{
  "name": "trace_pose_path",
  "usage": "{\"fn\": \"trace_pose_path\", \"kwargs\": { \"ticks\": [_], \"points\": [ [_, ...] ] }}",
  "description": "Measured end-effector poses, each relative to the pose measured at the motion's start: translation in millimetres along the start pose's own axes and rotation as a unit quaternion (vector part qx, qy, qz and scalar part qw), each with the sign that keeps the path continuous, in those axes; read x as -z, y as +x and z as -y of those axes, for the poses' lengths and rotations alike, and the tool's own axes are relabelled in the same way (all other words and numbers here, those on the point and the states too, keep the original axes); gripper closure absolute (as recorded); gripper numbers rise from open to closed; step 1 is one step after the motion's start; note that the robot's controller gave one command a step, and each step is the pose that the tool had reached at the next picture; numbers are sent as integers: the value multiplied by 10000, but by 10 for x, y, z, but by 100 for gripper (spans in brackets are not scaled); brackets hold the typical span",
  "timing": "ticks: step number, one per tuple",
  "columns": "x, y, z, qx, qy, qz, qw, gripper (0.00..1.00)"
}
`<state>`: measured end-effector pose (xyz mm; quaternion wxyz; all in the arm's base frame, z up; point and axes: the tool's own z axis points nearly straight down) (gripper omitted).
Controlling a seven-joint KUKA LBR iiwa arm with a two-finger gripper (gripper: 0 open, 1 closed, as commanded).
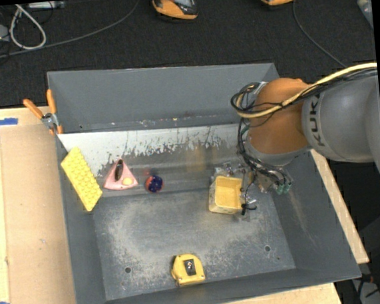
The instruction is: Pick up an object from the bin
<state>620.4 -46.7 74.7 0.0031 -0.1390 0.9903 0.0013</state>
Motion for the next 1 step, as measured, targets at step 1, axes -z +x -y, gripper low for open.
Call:
{"fn": "trace_pose_path", "kwargs": {
  "ticks": [1],
  "points": [
    [469, 19, -19, 7, -15, -29, 10000, 100]
  ]
}}
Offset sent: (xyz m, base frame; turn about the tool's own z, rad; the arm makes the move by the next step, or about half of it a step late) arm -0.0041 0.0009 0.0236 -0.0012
